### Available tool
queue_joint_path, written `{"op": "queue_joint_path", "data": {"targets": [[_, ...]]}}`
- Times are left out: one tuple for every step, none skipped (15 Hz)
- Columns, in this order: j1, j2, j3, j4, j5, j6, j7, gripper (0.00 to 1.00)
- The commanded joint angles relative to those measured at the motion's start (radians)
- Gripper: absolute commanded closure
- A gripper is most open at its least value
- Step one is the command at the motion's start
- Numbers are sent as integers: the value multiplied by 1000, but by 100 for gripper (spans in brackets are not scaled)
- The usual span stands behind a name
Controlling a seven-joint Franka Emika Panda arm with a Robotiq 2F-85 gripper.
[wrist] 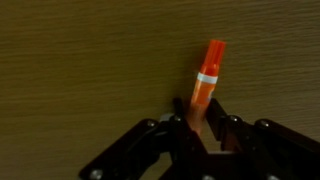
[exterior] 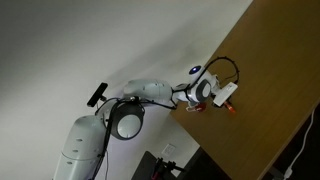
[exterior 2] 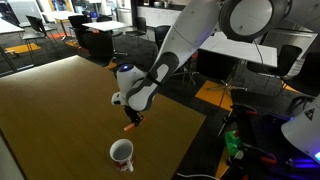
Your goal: Put the marker inside the mug.
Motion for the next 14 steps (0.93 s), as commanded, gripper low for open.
{"op": "queue_joint_path", "data": {"targets": [[-8, 24, 13, 52, -3, -34, 10, 99], [-8, 15, 14, 41, -2, -29, 13, 100], [-7, 5, 13, 28, -1, -25, 19, 95], [-8, -9, 11, 7, -3, -14, 19, 95], [-9, -22, 11, -10, -5, -8, 18, 95], [-13, -41, 13, -36, -6, -3, 14, 95], [-19, -57, 16, -56, -4, 1, 11, 95], [-23, -71, 17, -72, -4, -1, 9, 95], [-21, -101, 9, -108, 10, 4, 5, 95], [-21, -121, 4, -129, 12, -1, 16, 95], [-27, -146, 5, -153, 2, -8, 35, 95], [-30, -175, 3, -185, 2, -3, 39, 95], [-28, -210, -3, -223, 1, -8, 50, 95], [-28, -237, -6, -252, 0, -9, 58, 95]]}}
